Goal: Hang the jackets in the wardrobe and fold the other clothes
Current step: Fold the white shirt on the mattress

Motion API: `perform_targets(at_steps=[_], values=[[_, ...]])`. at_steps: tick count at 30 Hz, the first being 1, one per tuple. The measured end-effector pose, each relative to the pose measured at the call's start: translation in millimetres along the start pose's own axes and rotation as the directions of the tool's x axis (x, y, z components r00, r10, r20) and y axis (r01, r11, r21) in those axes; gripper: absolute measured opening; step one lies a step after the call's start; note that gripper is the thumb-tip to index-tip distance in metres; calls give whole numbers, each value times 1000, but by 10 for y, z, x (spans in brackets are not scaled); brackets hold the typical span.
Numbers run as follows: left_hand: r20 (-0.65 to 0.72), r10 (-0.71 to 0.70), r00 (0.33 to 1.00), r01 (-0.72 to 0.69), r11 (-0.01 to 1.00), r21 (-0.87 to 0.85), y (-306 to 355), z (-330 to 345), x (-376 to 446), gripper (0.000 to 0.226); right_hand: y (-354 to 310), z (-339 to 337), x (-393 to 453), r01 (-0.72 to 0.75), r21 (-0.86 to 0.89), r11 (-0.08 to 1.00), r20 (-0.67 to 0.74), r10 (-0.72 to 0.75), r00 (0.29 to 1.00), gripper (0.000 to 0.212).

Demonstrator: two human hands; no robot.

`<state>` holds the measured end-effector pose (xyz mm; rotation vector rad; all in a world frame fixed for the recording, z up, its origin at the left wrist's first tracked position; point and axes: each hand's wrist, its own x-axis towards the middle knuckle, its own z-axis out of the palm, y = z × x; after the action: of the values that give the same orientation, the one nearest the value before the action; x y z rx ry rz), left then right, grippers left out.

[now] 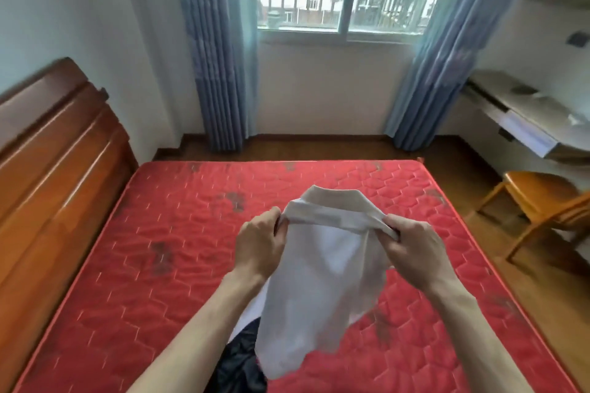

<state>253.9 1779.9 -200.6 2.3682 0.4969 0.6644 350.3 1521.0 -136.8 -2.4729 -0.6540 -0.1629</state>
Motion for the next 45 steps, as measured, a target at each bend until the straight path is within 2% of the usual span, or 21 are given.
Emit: perform_targets(at_steps=[3,6,8,9,11,13,16,19,21,24,25,27,29,31,33,36,38,41,45], values=[[73,-24,997,22,999,34,496,357,-31,34,274,-152,-57,-77,99,992,25,75,997,45],[148,-79,986,71,996,63,963,732,-155,21,590,-271,-87,-124,125,984,68,116,991,40],[230,-129,965,142,989,-40,1297,965,-242,18,803,-361,-103,-122,141,982,93,110,990,36],[313,-165,935,226,960,-168,1477,1066,-279,22,900,-406,-114,-107,152,983,114,90,989,36],[497,-231,837,458,791,-404,1872,1271,-328,45,1098,-532,-143,-44,172,984,178,12,984,30],[620,-266,738,623,620,-476,2091,1412,-351,61,1203,-596,-157,13,191,982,227,-57,972,21],[682,-297,668,713,518,-473,2383,1668,-387,49,1490,-751,-159,52,216,975,290,-115,950,23],[652,-374,659,747,420,-515,2552,1849,-408,29,1671,-800,-232,95,267,959,327,-183,927,17],[630,-389,672,738,425,-524,2622,1904,-403,20,1778,-794,-345,84,340,937,355,-210,911,20],[599,-384,703,708,455,-540,2636,1897,-386,21,1925,-813,-552,8,481,876,410,-234,882,59],[583,-378,719,691,474,-545,2627,1867,-383,21,1976,-825,-612,1,540,842,393,-253,884,64],[570,-326,754,646,525,-554,2609,1764,-360,23,2077,-875,-697,27,625,780,282,-258,924,49],[584,-248,773,608,554,-569,2612,1614,-317,23,2204,-938,-711,61,629,775,107,-164,981,37],[604,-166,780,576,566,-589,2650,1433,-251,26,2339,-993,-601,17,661,750,-1,-22,1000,43],[623,-70,779,535,591,-604,2706,1240,-173,34,2430,-992,-384,-31,682,731,-19,60,998,52],[633,11,774,482,638,-601,2785,970,-76,43,2486,-861,-54,-145,620,771,141,71,987,58],[639,28,769,478,639,-602,2824,817,-11,49,2475,-743,85,-189,579,793,284,21,959,70],[671,70,738,489,630,-604,2881,610,74,52,2303,-581,181,-253,644,722,469,-112,876,81],[682,135,718,499,583,-641,2906,369,155,40,1941,-415,141,-356,725,589,571,-226,790,42]])
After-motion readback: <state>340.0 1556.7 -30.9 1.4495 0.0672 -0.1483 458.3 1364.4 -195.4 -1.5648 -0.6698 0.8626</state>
